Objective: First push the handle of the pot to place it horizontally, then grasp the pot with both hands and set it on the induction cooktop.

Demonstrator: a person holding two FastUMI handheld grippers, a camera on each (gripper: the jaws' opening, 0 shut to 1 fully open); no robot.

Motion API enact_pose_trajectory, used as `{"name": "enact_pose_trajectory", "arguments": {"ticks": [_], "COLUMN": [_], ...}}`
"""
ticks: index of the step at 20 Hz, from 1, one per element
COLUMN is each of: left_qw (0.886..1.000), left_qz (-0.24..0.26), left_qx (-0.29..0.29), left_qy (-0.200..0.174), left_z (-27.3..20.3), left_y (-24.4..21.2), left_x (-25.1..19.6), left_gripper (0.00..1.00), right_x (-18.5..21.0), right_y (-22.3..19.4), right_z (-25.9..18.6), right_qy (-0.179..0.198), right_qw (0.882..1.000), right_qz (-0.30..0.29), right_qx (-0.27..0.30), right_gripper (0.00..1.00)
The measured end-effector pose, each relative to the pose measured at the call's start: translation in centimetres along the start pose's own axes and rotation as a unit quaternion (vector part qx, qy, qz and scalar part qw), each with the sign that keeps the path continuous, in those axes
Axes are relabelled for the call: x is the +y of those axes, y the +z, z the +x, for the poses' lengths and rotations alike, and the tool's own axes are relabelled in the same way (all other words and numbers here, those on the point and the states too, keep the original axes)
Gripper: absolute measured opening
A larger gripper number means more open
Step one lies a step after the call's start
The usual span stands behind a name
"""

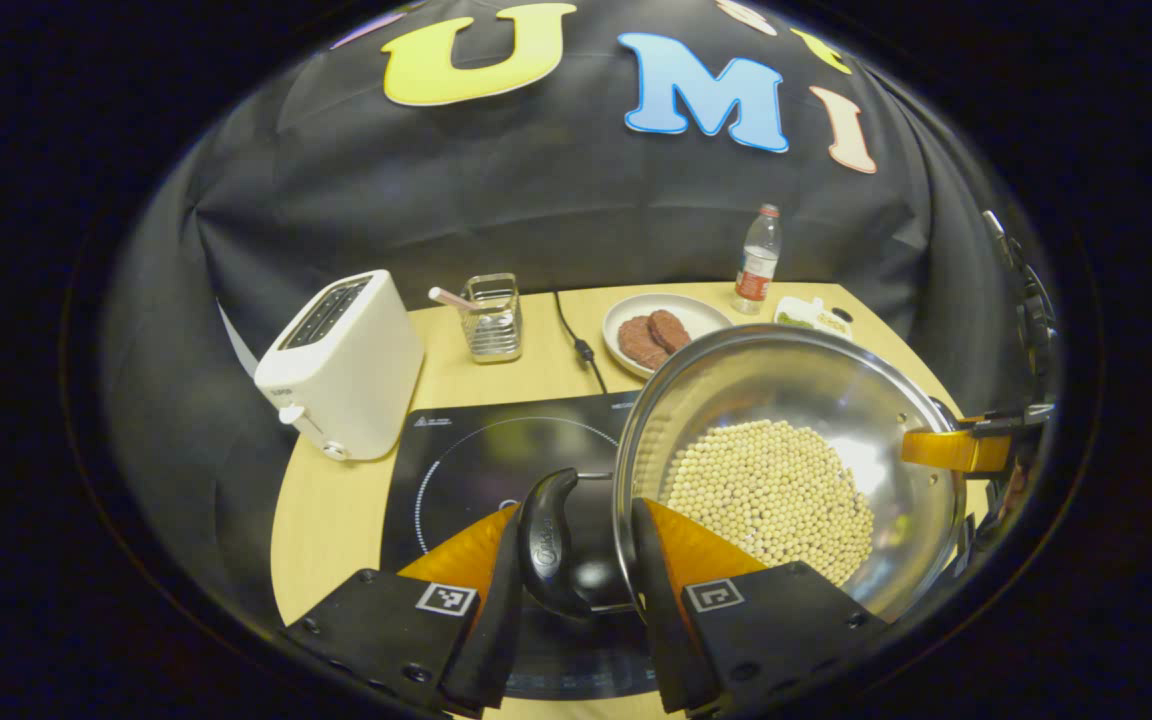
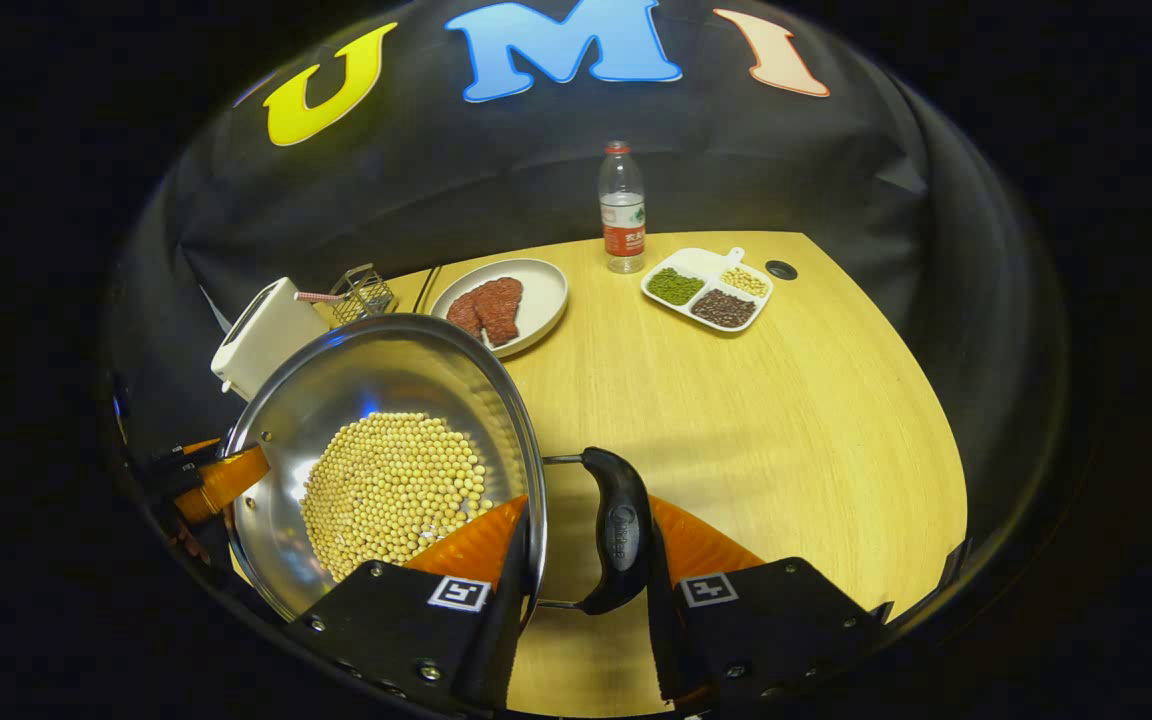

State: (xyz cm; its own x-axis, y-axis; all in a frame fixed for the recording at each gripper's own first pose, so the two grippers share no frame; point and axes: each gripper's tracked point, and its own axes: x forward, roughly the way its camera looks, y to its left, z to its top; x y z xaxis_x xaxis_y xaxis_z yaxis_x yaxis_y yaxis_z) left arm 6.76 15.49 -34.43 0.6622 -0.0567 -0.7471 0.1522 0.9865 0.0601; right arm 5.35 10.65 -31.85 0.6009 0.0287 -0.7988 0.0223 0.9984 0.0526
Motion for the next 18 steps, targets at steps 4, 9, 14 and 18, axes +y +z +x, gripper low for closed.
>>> {"name": "enact_pose_trajectory", "arguments": {"ticks": [4, 9, 14, 18], "left_qw": [1.0, 1.0, 0.999, 0.999], "left_qz": [-0.003, -0.007, -0.015, -0.016], "left_qx": [0.003, 0.009, 0.015, 0.017], "left_qy": [0.009, 0.02, 0.025, 0.03], "left_z": [-0.2, -0.4, 0.1, 0.1], "left_y": [-0.2, -0.7, -1.3, -1.4], "left_x": [3.4, 7.3, 10.7, 11.7], "left_gripper": [0.65, 0.65, 0.62, 0.62], "right_x": [3.2, 6.9, 9.7, 11.7], "right_y": [0.1, -0.2, -0.2, -0.5], "right_z": [0.8, 1.9, 3.1, 3.8], "right_qy": [0.009, 0.018, 0.023, 0.027], "right_qw": [1.0, 1.0, 0.999, 0.999], "right_qz": [-0.005, -0.011, -0.02, -0.023], "right_qx": [0.006, 0.014, 0.021, 0.026], "right_gripper": [0.54, 0.54, 0.54, 0.55]}}
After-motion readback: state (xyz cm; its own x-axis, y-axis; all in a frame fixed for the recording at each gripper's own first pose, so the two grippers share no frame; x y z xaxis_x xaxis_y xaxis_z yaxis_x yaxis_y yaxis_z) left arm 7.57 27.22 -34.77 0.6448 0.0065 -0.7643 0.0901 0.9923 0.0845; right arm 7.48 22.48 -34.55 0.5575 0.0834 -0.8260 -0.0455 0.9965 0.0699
